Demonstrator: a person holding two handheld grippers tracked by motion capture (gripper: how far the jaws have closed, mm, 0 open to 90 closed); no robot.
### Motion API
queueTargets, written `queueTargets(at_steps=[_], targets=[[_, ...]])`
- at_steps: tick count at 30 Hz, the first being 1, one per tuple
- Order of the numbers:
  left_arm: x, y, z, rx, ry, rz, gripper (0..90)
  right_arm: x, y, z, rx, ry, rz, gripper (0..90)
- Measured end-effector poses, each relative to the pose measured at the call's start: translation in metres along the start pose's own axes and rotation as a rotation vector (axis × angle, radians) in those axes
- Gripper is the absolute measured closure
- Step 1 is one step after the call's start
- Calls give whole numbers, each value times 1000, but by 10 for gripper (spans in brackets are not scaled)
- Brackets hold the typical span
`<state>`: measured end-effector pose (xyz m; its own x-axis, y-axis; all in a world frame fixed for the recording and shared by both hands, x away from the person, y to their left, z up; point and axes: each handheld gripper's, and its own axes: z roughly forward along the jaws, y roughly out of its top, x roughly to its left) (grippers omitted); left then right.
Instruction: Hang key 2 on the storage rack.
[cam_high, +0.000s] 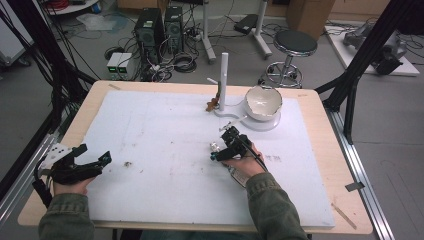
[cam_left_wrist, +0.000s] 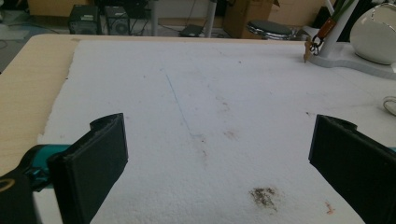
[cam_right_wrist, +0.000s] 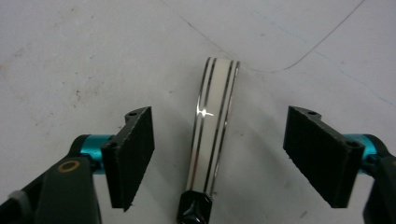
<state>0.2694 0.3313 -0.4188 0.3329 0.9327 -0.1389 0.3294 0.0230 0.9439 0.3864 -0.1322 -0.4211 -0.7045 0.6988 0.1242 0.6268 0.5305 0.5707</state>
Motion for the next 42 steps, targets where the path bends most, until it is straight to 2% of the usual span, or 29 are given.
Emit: queueTargets(at_steps=[5,17,19,23,27,32,35,37,42], targets=[[0,0,0,-1,-1,-1,50,2,2,5,19,31,6,356],[0,0,0,1,1,-2,50,1,5,6,29,-1,14,544],[0,0,0,1,1,-2,50,2,6,6,38,-17,-2,651],[0,0,1,2,2,-2,50,6,7,6,56,-32,-30,733],[0,0,0,-2,3,1,50,10,8,4,65,-32,-55,744],[0,0,-1,-9,4,-1,50,9,8,2,48,8,-41,746],[0,0,-1,-6,-3,-2,50,8,9,-2,30,4,-39,746],[-1,0,0,-5,-18,-7,50,7,9,-5,28,14,-23,745],[-2,0,0,-2,-24,-1,50,5,12,-12,29,20,-8,746]])
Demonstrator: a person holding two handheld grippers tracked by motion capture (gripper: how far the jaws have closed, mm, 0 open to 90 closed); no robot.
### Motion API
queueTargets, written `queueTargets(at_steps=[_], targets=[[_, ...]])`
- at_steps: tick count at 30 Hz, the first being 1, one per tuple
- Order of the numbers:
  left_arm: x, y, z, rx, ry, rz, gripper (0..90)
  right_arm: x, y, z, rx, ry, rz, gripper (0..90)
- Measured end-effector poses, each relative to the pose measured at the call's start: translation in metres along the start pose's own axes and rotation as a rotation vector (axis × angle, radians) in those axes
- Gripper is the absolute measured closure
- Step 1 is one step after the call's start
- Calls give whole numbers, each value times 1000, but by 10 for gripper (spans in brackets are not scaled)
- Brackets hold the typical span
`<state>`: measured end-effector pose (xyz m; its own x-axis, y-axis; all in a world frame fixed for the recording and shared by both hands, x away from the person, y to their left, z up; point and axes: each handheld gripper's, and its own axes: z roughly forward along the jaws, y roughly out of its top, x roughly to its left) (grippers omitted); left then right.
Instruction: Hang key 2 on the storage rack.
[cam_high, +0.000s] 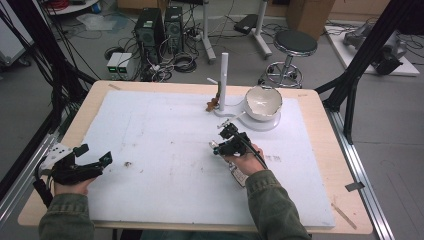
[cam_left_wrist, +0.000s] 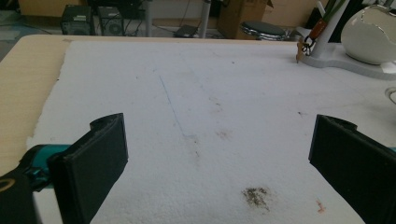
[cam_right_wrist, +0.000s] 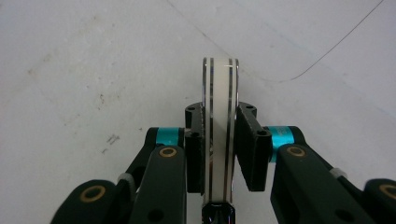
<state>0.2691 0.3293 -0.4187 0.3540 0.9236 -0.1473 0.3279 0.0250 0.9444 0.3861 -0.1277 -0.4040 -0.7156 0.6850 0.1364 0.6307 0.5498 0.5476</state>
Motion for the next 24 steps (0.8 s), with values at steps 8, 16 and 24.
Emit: queueTargets(at_steps=[8,16,24], targets=[[0,0,0,0,-3,-5,50,1,12,-21,-44,7,-6,746],[-1,0,1,2,-20,-3,50,-10,20,-43,-117,3,18,745],[-1,-1,2,7,-27,-6,50,-19,26,-62,-179,-1,37,745]])
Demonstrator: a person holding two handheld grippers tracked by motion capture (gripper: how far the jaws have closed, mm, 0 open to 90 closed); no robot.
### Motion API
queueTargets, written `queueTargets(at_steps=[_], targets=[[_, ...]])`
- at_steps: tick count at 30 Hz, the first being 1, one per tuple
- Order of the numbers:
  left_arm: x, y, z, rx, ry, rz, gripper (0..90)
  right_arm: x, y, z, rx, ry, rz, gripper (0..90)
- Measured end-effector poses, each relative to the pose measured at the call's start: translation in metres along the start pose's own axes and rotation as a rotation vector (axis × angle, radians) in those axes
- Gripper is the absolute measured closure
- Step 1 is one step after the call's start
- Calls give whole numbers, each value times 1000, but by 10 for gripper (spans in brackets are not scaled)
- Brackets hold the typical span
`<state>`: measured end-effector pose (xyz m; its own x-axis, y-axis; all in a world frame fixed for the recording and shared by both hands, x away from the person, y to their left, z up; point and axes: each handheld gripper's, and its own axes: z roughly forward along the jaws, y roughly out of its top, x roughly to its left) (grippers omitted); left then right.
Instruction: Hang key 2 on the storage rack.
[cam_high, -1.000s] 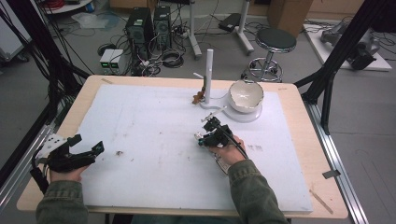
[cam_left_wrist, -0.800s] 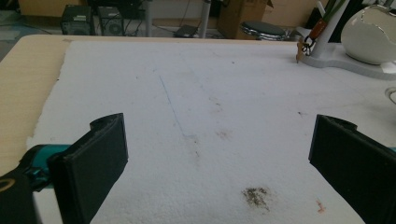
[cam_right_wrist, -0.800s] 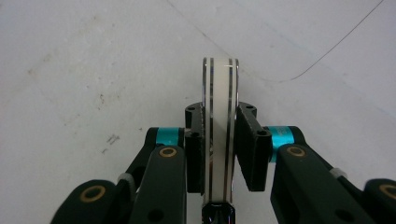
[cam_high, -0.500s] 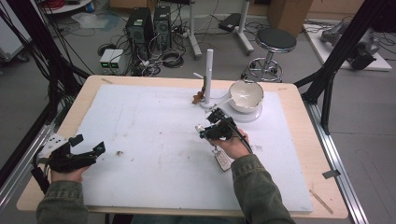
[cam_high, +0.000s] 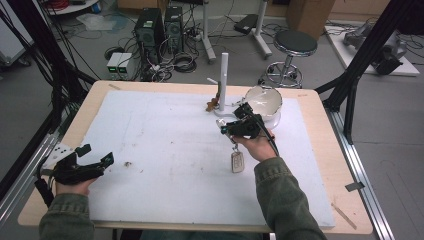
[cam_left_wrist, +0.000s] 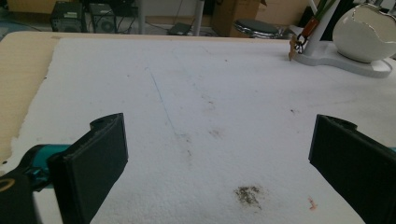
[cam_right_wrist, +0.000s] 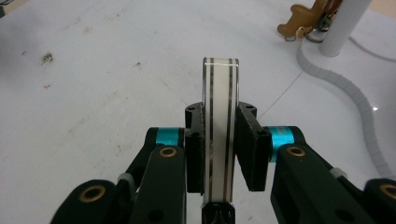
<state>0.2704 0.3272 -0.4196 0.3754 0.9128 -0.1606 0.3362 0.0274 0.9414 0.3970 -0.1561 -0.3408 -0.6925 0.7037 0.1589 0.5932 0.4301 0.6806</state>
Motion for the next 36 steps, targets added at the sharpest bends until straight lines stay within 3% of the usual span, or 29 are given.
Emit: queueTargets(at_steps=[8,14,22,36], targets=[[0,0,1,6,-6,7,50,-2,10,-14,-47,8,7,746],[0,-1,2,12,-7,9,50,0,27,-25,-47,-9,-25,746],[0,-1,2,12,-7,7,50,-1,43,-40,-93,18,-27,746],[0,-1,3,19,-10,10,50,-8,73,-61,-112,5,-43,746]])
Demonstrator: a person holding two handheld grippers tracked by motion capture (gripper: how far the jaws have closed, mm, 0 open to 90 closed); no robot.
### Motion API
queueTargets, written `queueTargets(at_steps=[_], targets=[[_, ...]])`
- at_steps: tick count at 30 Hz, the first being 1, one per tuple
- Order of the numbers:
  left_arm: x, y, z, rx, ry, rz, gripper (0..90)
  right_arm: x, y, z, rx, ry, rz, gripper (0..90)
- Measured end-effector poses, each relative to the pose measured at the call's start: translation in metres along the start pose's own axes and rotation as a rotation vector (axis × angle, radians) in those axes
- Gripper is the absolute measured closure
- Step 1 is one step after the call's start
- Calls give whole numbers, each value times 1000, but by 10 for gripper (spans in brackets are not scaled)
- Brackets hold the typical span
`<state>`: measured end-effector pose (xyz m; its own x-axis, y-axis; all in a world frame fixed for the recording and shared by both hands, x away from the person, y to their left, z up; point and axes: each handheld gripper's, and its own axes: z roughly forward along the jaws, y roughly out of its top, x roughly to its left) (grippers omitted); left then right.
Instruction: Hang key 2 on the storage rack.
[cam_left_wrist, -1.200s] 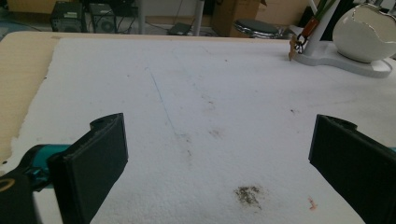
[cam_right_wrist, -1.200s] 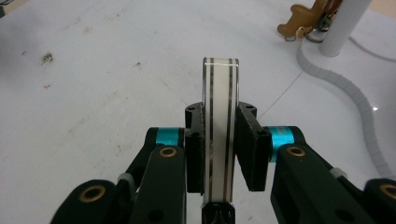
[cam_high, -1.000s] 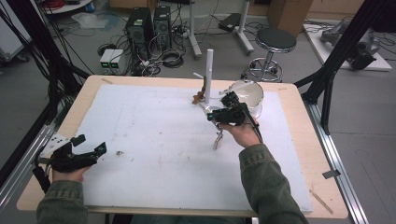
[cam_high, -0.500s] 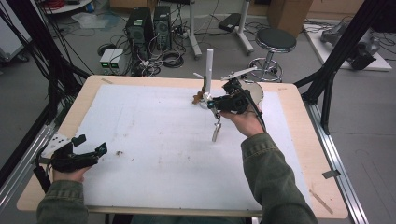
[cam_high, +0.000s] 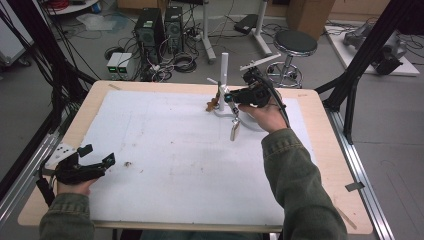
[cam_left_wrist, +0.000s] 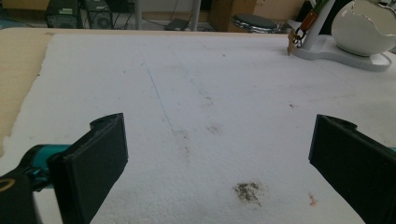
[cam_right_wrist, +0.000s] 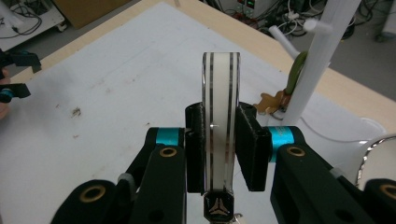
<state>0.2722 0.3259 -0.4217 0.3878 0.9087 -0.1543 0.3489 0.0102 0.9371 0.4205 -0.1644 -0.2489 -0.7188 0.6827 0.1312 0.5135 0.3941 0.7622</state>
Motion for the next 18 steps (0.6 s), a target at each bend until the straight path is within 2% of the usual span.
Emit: queueTargets(at_steps=[4,8,10,13,18], targets=[[0,0,0,-1,0,0,50,-1,9,-4,-18,7,6,746],[0,0,0,-2,0,-1,50,-2,15,-4,-12,9,-4,746],[0,0,0,-3,1,-4,50,-3,22,-5,-9,27,-2,746],[0,0,0,-1,2,-1,50,-3,31,-5,9,25,-10,746],[0,0,1,0,2,1,50,-5,44,-4,9,39,-18,746]])
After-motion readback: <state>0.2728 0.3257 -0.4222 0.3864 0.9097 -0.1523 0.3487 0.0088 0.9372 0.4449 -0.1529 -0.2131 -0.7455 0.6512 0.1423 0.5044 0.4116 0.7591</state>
